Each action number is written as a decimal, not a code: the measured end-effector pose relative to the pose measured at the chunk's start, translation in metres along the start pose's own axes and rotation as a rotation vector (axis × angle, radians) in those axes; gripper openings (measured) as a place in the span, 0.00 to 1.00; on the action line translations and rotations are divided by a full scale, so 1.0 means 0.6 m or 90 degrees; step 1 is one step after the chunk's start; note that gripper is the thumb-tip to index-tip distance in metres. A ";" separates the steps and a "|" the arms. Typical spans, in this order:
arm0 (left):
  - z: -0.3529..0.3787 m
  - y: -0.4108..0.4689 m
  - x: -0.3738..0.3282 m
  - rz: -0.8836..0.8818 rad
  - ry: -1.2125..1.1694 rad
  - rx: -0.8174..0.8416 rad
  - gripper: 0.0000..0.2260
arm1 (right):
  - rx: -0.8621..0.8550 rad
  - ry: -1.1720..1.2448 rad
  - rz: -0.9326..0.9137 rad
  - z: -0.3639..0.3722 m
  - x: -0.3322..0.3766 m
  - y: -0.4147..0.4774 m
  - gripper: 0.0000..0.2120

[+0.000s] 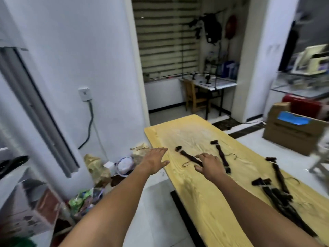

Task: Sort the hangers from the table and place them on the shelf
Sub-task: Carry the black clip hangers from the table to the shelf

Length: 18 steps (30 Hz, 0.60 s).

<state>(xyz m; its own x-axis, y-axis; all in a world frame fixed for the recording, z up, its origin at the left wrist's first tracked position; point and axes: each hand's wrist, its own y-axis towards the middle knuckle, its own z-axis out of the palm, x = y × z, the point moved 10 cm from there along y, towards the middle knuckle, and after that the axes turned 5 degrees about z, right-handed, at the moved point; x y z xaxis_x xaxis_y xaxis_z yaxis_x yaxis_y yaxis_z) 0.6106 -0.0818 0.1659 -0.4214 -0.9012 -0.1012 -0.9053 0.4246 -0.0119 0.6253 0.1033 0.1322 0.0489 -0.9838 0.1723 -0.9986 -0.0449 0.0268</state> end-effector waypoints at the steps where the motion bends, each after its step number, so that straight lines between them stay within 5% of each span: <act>1: 0.009 0.030 -0.003 0.019 0.002 0.008 0.27 | 0.000 0.001 0.025 0.003 -0.023 0.013 0.23; 18: 0.178 0.419 -0.025 0.268 -0.039 0.135 0.24 | 0.041 0.010 0.352 0.094 -0.261 0.152 0.20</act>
<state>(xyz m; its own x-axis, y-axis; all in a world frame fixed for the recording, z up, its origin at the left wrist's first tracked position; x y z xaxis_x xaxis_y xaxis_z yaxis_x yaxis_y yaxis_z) 0.3951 0.0478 0.0581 -0.7394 -0.6430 -0.1998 -0.6231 0.7659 -0.1589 0.5254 0.2432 0.0520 -0.4826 -0.8615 0.1580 -0.8749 0.4659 -0.1324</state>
